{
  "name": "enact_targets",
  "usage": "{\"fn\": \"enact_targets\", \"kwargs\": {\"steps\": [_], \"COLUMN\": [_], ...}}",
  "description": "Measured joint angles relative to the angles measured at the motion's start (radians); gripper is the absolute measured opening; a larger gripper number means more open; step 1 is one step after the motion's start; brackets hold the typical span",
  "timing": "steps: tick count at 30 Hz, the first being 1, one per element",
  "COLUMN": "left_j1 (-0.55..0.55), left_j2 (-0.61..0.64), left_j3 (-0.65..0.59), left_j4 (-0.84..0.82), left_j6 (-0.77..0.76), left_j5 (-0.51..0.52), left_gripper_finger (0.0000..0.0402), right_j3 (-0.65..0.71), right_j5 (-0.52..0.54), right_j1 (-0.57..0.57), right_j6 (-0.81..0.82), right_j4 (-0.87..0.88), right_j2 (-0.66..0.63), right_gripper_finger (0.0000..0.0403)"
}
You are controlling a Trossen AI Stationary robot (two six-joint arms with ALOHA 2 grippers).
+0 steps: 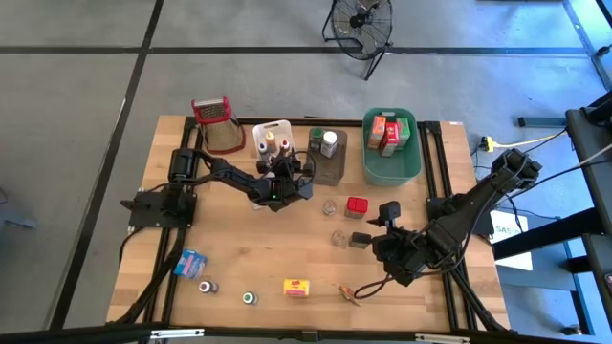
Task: Pick & Place Kitchen Items
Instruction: Put the yellow food coloring into the white bin, then put the top brown spice bottle into the black bin
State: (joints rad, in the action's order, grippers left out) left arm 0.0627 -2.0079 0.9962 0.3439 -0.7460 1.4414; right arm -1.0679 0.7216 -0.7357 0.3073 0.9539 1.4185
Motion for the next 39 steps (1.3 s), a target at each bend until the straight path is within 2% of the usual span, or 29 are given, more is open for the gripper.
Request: {"fn": "enact_targets", "kwargs": {"steps": [3,7,12,18,23,25,27,30,32,35,39], "left_j1": [-0.008,-0.033,-0.078,-0.143,-0.232,-0.28,-0.331,-0.407,-0.456,-0.521,-0.589], "left_j2": [0.006,0.049,0.133,0.274,0.406,0.457,0.509,0.587,0.641,0.719,0.828], "left_j3": [0.0,0.0,0.002,0.002,0.002,0.002,0.002,0.002,0.002,0.002,0.002], "left_j4": [-0.002,0.03,0.119,0.153,0.154,0.146,0.114,0.037,-0.038,-0.189,-0.453], "left_j6": [0.021,0.143,0.455,0.808,1.044,1.107,1.157,1.18,1.163,1.074,0.848], "left_j5": [0.003,0.005,-0.009,-0.122,-0.14,-0.14,-0.135,-0.115,-0.1,-0.098,-0.158], "left_gripper_finger": [0.0142,0.0143,0.0143,0.0143,0.0143,0.0143,0.0143,0.0143,0.0143,0.0143,0.0143], "right_j3": [0.0,0.0,0.0,-0.01,-0.067,-0.086,-0.089,-0.09,-0.09,-0.09,-0.09], "right_j5": [0.0,0.0,0.012,0.065,-0.04,-0.131,-0.264,-0.482,-0.57,-0.579,-0.573], "right_j1": [0.0,0.0,0.002,0.021,0.093,0.133,0.179,0.243,0.279,0.324,0.4], "right_j6": [0.0,0.001,0.003,0.003,-0.034,-0.08,-0.13,-0.202,-0.238,-0.263,-0.271], "right_j4": [0.0,0.0,-0.006,-0.022,-0.049,-0.079,-0.125,-0.178,-0.202,-0.23,-0.282], "right_j2": [0.0,0.0,0.0,-0.005,-0.009,-0.009,-0.009,-0.008,-0.005,-0.003,0.0], "right_gripper_finger": [0.0266,0.0266,0.0266,0.0266,0.0266,0.0266,0.0266,0.0266,0.0266,0.0266,0.0266]}}
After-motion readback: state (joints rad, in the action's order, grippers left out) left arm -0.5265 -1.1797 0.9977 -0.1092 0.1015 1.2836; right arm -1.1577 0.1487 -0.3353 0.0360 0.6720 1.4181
